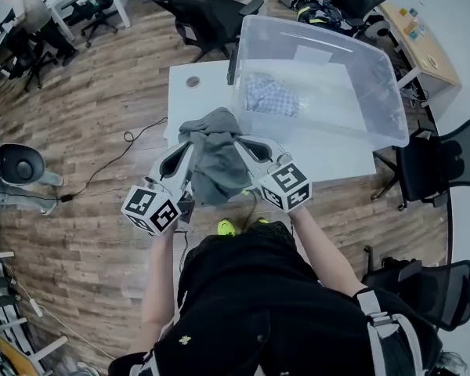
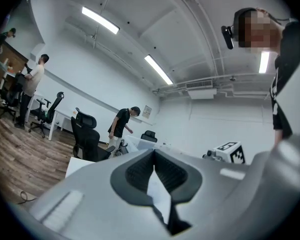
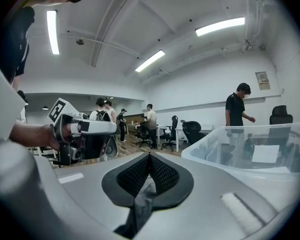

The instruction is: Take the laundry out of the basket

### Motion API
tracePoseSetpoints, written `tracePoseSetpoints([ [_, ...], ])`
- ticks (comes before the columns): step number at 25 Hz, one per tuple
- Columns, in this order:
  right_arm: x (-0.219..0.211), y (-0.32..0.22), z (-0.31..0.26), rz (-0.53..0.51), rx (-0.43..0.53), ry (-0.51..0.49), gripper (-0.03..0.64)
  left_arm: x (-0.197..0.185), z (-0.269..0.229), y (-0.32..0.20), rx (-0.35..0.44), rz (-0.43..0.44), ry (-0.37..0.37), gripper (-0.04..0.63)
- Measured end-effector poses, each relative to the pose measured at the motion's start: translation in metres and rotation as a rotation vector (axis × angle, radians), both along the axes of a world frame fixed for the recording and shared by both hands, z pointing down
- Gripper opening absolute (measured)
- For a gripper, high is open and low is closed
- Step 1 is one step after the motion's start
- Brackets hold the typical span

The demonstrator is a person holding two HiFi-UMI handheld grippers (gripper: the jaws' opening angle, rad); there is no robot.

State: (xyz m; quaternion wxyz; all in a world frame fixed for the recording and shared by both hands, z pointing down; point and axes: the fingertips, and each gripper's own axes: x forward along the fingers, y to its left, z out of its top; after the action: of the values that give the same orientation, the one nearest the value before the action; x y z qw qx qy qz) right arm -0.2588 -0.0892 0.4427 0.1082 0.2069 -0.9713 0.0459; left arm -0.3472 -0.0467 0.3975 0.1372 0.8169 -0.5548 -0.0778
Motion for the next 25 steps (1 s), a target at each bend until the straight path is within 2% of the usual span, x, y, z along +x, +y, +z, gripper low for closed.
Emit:
tracePoseSetpoints([
  [9,0.002,0.003,-0.033,-0.010,0.020,-0.047,0.000,0.034,-0.013,-0.010,0.041,0.108,-0.015,0.008],
  [13,0.002,0.004,-0.054,-0.023,0.059,-0.056,0.000,0.038,-0.019,-0.011,0.065,0.114,-0.001,0.008],
  [16,0.004,-0.002,-0.067,-0.014,0.109,-0.036,0.002,0.038,-0.013,-0.014,0.048,0.129,0.033,0.008],
  [20,0.025,-0.017,-0.076,0.010,0.151,0.006,0.011,0.047,-0.004,-0.018,0.012,0.134,0.042,0.008],
  [25,0.045,-0.047,-0.084,0.024,0.195,0.081,0.051,0.051,-0.004,-0.032,0.017,0.128,0.056,0.008],
])
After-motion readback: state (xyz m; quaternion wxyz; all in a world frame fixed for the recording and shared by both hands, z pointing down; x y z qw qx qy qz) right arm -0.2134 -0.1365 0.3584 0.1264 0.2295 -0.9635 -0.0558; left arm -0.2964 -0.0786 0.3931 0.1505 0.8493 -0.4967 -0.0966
